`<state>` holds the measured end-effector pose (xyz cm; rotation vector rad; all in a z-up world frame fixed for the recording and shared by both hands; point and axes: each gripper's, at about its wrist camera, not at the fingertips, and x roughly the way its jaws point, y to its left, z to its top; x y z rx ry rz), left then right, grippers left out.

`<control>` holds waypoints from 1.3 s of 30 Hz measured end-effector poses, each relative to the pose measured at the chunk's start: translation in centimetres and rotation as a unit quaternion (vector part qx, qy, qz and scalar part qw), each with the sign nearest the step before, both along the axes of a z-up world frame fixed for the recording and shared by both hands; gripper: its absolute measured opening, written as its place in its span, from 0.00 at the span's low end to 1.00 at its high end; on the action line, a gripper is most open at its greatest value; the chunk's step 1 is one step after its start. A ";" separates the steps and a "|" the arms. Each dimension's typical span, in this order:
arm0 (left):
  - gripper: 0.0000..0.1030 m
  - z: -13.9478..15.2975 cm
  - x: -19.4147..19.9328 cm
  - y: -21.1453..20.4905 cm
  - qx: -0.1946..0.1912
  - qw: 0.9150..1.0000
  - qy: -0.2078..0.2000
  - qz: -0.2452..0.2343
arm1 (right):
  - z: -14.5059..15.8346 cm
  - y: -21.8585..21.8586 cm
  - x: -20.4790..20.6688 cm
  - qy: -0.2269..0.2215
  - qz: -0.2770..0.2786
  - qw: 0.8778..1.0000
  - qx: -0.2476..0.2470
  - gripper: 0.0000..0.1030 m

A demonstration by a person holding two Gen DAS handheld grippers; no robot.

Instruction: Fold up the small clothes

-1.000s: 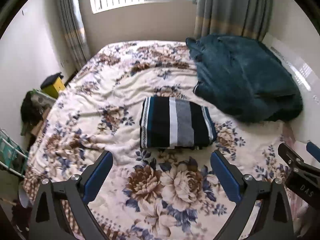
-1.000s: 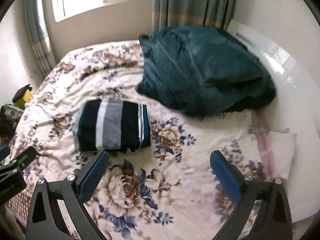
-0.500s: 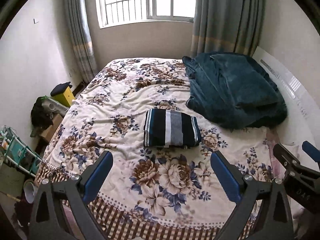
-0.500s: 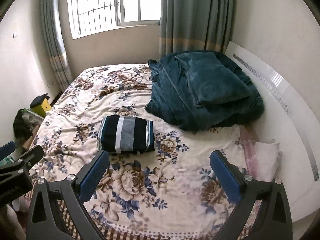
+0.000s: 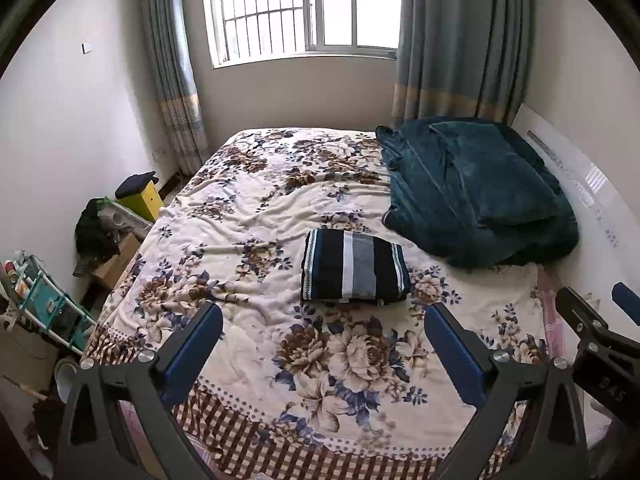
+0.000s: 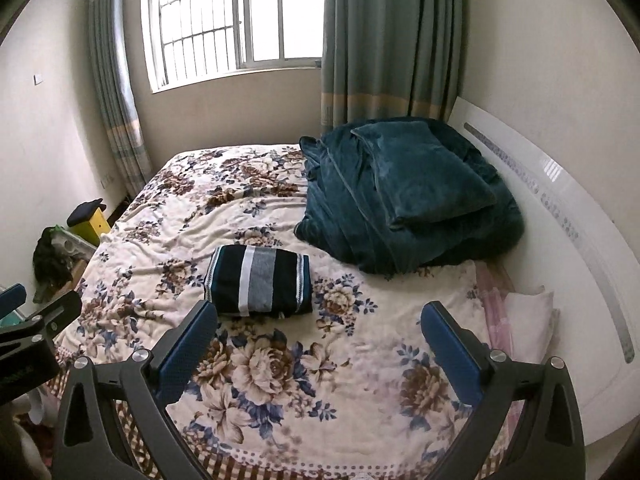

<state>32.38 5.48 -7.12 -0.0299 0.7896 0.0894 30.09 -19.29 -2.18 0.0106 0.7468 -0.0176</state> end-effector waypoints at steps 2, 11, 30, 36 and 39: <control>1.00 0.1 0.0 0.1 0.004 1.000 -0.002 0.003 | 0.1 0.1 0.1 -0.001 0.001 1.000 0.000 1.00; 1.00 0.4 0.0 0.5 0.006 1.000 -0.004 0.009 | 0.7 1.0 0.3 -0.009 0.016 1.000 0.000 1.00; 1.00 0.3 -1.1 0.5 0.004 1.000 -0.004 0.013 | 0.6 1.1 -0.3 -0.009 0.021 1.000 0.005 1.00; 1.00 0.4 -1.1 0.5 0.004 1.000 -0.004 0.011 | 0.6 1.1 -0.4 -0.009 0.021 1.000 0.005 1.00; 1.00 0.3 -1.1 0.6 0.003 1.000 -0.005 0.010 | 0.6 1.1 -0.4 -0.009 0.020 1.000 0.006 1.00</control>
